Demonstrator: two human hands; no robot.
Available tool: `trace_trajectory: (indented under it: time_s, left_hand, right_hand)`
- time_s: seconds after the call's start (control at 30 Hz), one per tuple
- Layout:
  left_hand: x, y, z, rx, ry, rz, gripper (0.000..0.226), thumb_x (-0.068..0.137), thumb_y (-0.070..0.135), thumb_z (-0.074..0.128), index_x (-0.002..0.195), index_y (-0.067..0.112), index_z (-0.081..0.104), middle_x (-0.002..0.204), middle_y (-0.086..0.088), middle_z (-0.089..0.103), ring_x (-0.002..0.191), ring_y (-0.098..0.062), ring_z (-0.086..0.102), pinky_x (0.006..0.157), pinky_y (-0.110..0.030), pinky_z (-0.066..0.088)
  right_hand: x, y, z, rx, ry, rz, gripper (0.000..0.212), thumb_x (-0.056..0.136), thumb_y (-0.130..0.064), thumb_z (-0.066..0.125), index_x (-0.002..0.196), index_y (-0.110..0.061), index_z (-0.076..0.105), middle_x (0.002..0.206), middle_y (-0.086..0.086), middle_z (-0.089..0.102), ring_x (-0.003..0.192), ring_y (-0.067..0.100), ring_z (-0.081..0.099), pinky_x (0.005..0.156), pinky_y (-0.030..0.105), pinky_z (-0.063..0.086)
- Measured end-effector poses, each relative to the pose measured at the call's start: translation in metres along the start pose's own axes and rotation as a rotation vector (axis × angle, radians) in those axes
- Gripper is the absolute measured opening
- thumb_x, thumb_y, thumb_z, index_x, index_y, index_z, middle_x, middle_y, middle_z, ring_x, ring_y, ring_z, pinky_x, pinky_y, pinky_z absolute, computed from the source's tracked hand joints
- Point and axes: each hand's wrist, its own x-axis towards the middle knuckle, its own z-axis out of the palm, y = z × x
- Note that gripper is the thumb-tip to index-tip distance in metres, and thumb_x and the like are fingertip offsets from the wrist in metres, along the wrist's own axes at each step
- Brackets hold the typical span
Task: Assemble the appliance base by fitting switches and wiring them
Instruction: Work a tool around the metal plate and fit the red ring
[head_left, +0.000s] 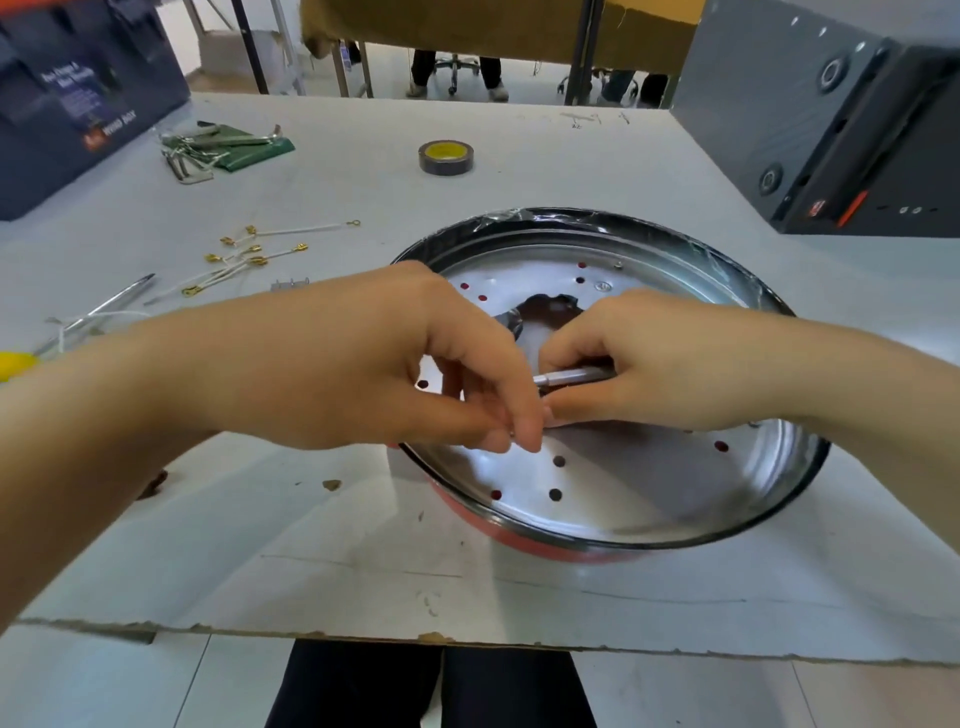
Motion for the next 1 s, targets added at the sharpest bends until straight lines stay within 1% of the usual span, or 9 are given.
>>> trace_trajectory:
  time_s: [0.07, 0.13, 0.3, 0.43, 0.57, 0.67, 0.73, 0.87, 1.0]
  left_hand:
    - [0.001, -0.001, -0.001, -0.025, -0.017, -0.03, 0.012, 0.078, 0.027, 0.068, 0.089, 0.03, 0.07, 0.077, 0.015, 0.07, 0.073, -0.006, 0.067, 0.069, -0.013, 0.049]
    - [0.002, -0.003, -0.001, -0.026, -0.044, -0.06, 0.008, 0.078, 0.025, 0.071, 0.084, 0.031, 0.07, 0.073, 0.016, 0.069, 0.07, -0.003, 0.066, 0.066, -0.009, 0.046]
    - [0.007, -0.006, -0.001, -0.011, -0.144, -0.111, 0.006, 0.082, 0.023, 0.072, 0.081, 0.028, 0.072, 0.073, 0.011, 0.07, 0.069, -0.01, 0.065, 0.066, -0.024, 0.051]
    - [0.012, -0.004, 0.0, 0.002, -0.194, -0.103, 0.009, 0.08, 0.024, 0.074, 0.08, 0.033, 0.073, 0.075, 0.01, 0.068, 0.065, -0.021, 0.06, 0.065, -0.037, 0.05]
    - [0.013, -0.005, 0.001, -0.012, -0.212, -0.101, 0.008, 0.081, 0.028, 0.073, 0.081, 0.036, 0.072, 0.076, 0.009, 0.068, 0.061, -0.023, 0.058, 0.064, -0.041, 0.049]
    - [0.012, -0.005, 0.001, -0.028, -0.217, -0.114, 0.007, 0.081, 0.028, 0.073, 0.081, 0.036, 0.072, 0.076, 0.008, 0.069, 0.062, -0.021, 0.06, 0.065, -0.04, 0.05]
    - [0.012, -0.005, 0.002, -0.03, -0.213, -0.117, 0.01, 0.081, 0.026, 0.073, 0.081, 0.036, 0.072, 0.076, 0.009, 0.069, 0.062, -0.019, 0.059, 0.064, -0.038, 0.051]
    - [0.011, -0.004, 0.003, -0.043, -0.204, -0.141, 0.008, 0.081, 0.026, 0.072, 0.081, 0.034, 0.073, 0.076, 0.009, 0.07, 0.068, -0.014, 0.063, 0.067, -0.032, 0.051]
    - [0.011, -0.002, 0.003, -0.055, -0.224, -0.171, 0.008, 0.082, 0.025, 0.069, 0.081, 0.033, 0.072, 0.077, 0.008, 0.07, 0.073, -0.012, 0.065, 0.069, -0.025, 0.051]
  right_hand:
    - [0.001, 0.002, 0.001, -0.017, 0.0, -0.006, 0.026, 0.084, -0.049, 0.058, 0.079, -0.025, 0.067, 0.06, -0.006, 0.054, 0.055, 0.006, 0.045, 0.056, 0.021, 0.038]
    - [0.001, 0.003, 0.001, -0.021, 0.001, -0.017, 0.027, 0.083, -0.049, 0.057, 0.075, -0.024, 0.064, 0.056, -0.008, 0.051, 0.054, 0.006, 0.044, 0.055, 0.02, 0.037]
    - [0.002, 0.006, 0.001, -0.04, 0.012, -0.053, 0.027, 0.081, -0.051, 0.055, 0.067, -0.028, 0.059, 0.055, -0.007, 0.05, 0.052, 0.006, 0.044, 0.054, 0.018, 0.037]
    - [0.002, 0.006, 0.001, -0.064, 0.023, -0.075, 0.037, 0.076, -0.057, 0.046, 0.077, -0.026, 0.065, 0.059, -0.003, 0.053, 0.056, 0.008, 0.045, 0.057, 0.022, 0.038]
    - [0.0, 0.007, 0.001, -0.05, 0.039, -0.084, 0.04, 0.074, -0.059, 0.042, 0.078, -0.027, 0.065, 0.066, -0.002, 0.059, 0.061, 0.011, 0.049, 0.061, 0.027, 0.04]
    - [-0.001, 0.008, 0.002, -0.054, 0.048, -0.097, 0.035, 0.074, -0.058, 0.044, 0.074, -0.028, 0.063, 0.065, -0.004, 0.058, 0.06, 0.01, 0.048, 0.06, 0.024, 0.039]
    - [-0.002, 0.007, 0.001, -0.064, 0.048, -0.106, 0.032, 0.075, -0.055, 0.045, 0.076, -0.029, 0.063, 0.066, -0.008, 0.058, 0.061, 0.007, 0.048, 0.059, 0.02, 0.039]
    - [-0.005, 0.007, -0.001, -0.056, 0.078, -0.11, 0.025, 0.077, -0.05, 0.047, 0.082, -0.031, 0.063, 0.077, -0.032, 0.056, 0.068, -0.006, 0.05, 0.061, 0.007, 0.037]
    - [-0.005, 0.009, 0.001, -0.049, 0.115, -0.104, 0.029, 0.076, -0.052, 0.046, 0.085, -0.03, 0.063, 0.079, -0.038, 0.053, 0.069, -0.009, 0.049, 0.062, 0.005, 0.036]
